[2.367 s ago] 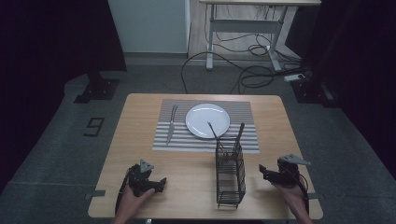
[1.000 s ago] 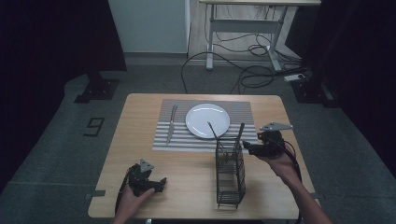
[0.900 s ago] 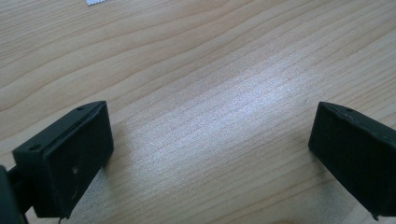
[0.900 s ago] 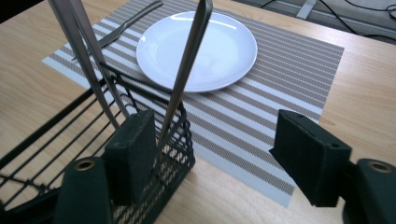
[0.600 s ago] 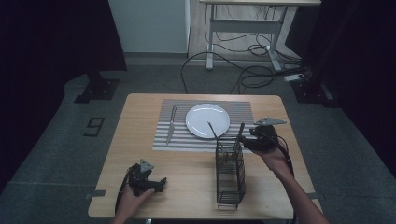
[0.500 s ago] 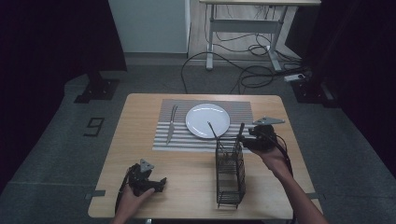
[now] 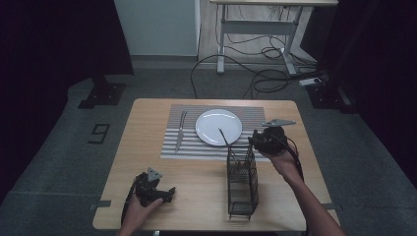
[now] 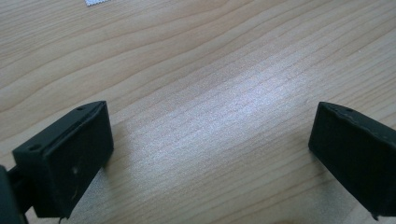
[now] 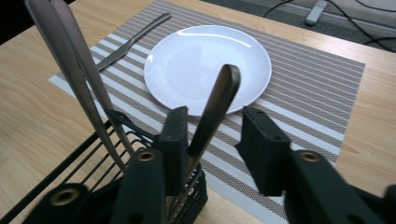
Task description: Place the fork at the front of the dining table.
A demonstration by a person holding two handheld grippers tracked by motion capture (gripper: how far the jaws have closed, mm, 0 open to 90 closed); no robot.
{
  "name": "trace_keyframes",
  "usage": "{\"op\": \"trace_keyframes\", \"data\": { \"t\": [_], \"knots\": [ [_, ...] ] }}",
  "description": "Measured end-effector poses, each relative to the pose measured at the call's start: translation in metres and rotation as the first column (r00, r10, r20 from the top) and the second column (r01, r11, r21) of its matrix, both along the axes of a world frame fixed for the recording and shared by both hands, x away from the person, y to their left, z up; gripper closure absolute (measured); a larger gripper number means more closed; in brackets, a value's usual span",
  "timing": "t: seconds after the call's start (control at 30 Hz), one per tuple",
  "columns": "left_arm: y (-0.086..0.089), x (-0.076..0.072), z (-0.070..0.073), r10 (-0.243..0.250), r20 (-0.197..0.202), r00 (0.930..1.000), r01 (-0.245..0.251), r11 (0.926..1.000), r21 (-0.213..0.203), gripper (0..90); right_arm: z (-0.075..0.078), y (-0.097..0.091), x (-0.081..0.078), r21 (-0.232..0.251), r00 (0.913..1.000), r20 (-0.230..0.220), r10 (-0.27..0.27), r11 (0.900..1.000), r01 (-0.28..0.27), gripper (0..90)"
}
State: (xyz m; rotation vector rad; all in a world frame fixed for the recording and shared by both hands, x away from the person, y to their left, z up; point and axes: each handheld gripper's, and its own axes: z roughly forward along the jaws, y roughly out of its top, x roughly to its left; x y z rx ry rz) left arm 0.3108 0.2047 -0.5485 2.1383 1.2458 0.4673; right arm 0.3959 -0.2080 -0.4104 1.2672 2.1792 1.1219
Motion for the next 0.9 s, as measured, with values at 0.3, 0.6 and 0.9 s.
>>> {"op": "trace_keyframes", "data": {
  "t": [0.3, 0.6, 0.9],
  "knots": [
    [0.0, 0.0, 0.0, -0.001, 0.0, 1.0, 0.001, 1.0, 0.0, 0.0, 0.001, 0.003, -0.001, 0.009, 0.9994, -0.006, 0.034, 0.9994, -0.034, 79.4],
    [0.0, 0.0, 0.0, -0.002, 0.0, 1.0, 0.002, 1.0, 0.0, 0.0, 0.006, 0.002, -0.008, 0.064, 0.9977, 0.008, 0.068, 0.9956, -0.068, 84.0],
    [0.0, 0.0, 0.0, -0.005, -0.001, 1.0, 0.005, 1.0, 0.001, 0.0, 0.022, 0.008, -0.021, 0.077, 0.992, 0.062, 0.11, 0.9904, -0.115, 86.4]
  ]
}}
